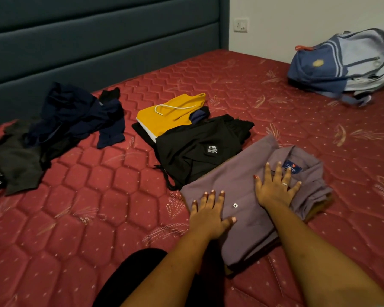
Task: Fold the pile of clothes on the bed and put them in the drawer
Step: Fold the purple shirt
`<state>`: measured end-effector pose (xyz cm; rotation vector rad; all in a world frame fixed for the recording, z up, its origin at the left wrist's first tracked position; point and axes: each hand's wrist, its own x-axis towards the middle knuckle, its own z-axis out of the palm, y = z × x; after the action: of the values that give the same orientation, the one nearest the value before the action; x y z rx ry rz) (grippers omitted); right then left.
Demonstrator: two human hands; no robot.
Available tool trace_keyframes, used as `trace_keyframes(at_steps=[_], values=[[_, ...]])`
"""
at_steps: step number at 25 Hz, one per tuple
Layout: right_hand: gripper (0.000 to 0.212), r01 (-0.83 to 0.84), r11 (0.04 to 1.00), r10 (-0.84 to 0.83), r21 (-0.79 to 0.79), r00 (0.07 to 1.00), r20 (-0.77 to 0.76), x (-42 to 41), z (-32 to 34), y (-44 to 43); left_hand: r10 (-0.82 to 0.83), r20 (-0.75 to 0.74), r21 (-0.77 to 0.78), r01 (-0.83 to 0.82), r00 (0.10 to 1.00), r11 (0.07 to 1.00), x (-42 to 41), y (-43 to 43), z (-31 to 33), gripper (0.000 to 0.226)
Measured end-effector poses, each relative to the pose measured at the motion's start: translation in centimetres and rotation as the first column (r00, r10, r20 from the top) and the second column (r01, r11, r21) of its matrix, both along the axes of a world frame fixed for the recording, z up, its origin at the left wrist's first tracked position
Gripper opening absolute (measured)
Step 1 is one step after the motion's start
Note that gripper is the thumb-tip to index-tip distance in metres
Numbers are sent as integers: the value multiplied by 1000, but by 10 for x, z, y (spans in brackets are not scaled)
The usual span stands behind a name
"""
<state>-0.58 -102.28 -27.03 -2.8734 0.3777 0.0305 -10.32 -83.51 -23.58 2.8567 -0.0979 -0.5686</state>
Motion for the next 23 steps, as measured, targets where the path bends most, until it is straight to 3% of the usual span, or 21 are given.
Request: trace_keyframes(at_steps=[2, 4, 7, 10, 12, 16, 19, 23], values=[[62, -95, 993, 108, -67, 969, 224, -14, 5, 10, 7, 75, 34, -9, 997, 999, 1, 22, 22, 81], [63, -197, 976, 219, -97, 908, 358, -30, 14, 47, 111, 234, 42, -124, 966, 991, 0, 65, 48, 78], [70, -400, 912, 401, -88, 833, 381, -44, 40, 144, 359, 274, 0, -374, 892, 928, -10, 151, 79, 78], [76, -637, 743, 657, -207, 632, 412, -57, 82, 263, 579, 296, -53, -593, 759, 804, -38, 258, 108, 83], [70, -732, 633, 762, -253, 529, 375, -65, 106, 336, 668, 357, -99, -684, 653, 722, -67, 330, 123, 86], [68, -855, 471, 878, -219, 430, 208, -76, 114, 466, 803, 378, -157, -822, 462, 547, -130, 454, 115, 86], [70, -896, 395, 918, -204, 393, 51, -83, 93, 559, 849, 316, -149, -861, 424, 486, -154, 523, 74, 85], [66, -930, 352, 923, -105, 364, -126, -89, 48, 650, 862, 212, -170, -851, 461, 497, -155, 579, 14, 81]])
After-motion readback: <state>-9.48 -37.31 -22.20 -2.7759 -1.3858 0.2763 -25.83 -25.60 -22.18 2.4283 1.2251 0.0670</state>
